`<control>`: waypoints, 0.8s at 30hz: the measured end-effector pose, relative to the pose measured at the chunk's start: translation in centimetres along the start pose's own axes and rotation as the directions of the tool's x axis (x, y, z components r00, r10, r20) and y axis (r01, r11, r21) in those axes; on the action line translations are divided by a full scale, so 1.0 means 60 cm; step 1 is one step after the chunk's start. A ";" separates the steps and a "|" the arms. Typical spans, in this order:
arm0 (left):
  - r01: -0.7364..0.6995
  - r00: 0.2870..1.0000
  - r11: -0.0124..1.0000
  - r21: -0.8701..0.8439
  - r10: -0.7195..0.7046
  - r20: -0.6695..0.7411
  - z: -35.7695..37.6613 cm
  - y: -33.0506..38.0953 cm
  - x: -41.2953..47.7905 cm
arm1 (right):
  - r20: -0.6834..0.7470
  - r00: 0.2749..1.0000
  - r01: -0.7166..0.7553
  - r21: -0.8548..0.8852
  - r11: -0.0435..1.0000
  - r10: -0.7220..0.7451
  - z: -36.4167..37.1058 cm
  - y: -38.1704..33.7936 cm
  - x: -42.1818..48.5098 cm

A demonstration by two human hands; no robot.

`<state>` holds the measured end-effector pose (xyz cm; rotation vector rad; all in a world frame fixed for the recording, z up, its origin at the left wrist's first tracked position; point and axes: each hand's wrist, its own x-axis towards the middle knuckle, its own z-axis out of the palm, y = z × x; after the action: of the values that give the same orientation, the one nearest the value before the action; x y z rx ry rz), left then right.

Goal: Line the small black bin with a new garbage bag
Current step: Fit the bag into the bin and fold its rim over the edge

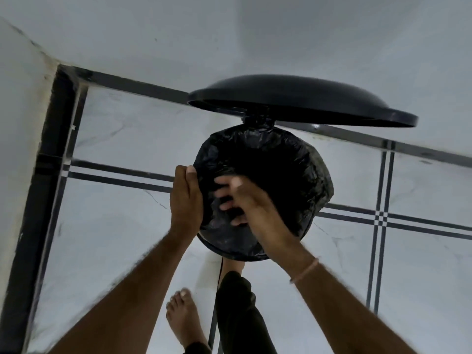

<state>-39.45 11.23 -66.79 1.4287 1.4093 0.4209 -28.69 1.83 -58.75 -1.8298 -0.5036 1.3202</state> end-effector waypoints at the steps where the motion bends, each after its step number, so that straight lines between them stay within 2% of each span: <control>1: 0.013 1.000 1.000 -0.013 -0.013 0.006 -0.001 0.000 0.000 | 0.109 0.985 -0.132 -0.001 0.991 0.131 0.012 -0.001 0.007; 3: 0.035 0.999 0.999 -0.035 -0.034 0.017 -0.002 0.001 0.001 | 0.188 0.936 -0.308 0.026 0.951 0.298 0.029 0.012 0.039; 6: 0.035 0.999 0.998 -0.048 -0.034 0.019 -0.003 -0.001 0.003 | 0.162 0.892 -0.451 0.226 0.863 0.423 0.044 0.040 0.104; 10: 0.000 1.000 0.999 -0.054 0.002 0.022 0.001 -0.009 0.004 | 0.203 0.840 -0.543 0.321 0.776 0.504 0.048 0.067 0.182; 14: 0.000 1.000 0.999 -0.045 0.001 0.019 0.001 -0.008 0.002 | 0.139 0.841 -0.539 0.290 0.791 0.523 0.042 0.067 0.188; 16: 0.014 1.000 0.999 -0.040 -0.013 0.019 0.001 -0.004 0.001 | 0.031 0.898 -0.432 0.259 0.864 0.440 0.031 0.057 0.146; 18: 0.010 1.000 0.999 -0.036 -0.009 0.017 0.000 0.001 0.001 | -0.107 0.981 -0.147 0.147 0.978 0.163 0.009 0.046 0.076; 20: 0.004 1.000 1.000 -0.018 -0.003 0.016 -0.002 0.001 -0.001 | -0.116 0.989 0.091 0.029 0.995 -0.087 -0.010 0.027 0.038; 22: 0.002 1.000 1.000 -0.016 -0.002 0.017 -0.001 0.002 -0.001 | -0.071 0.979 0.187 -0.069 0.980 -0.192 -0.029 0.017 0.058; 24: -0.002 1.000 1.000 -0.019 0.002 0.011 0.001 0.002 -0.001 | -0.080 0.982 0.160 -0.134 0.978 -0.172 -0.035 0.012 0.111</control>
<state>-39.37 11.19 -66.69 1.4152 1.3922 0.4262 -24.37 5.35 -63.03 -1.8970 -0.6892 1.1092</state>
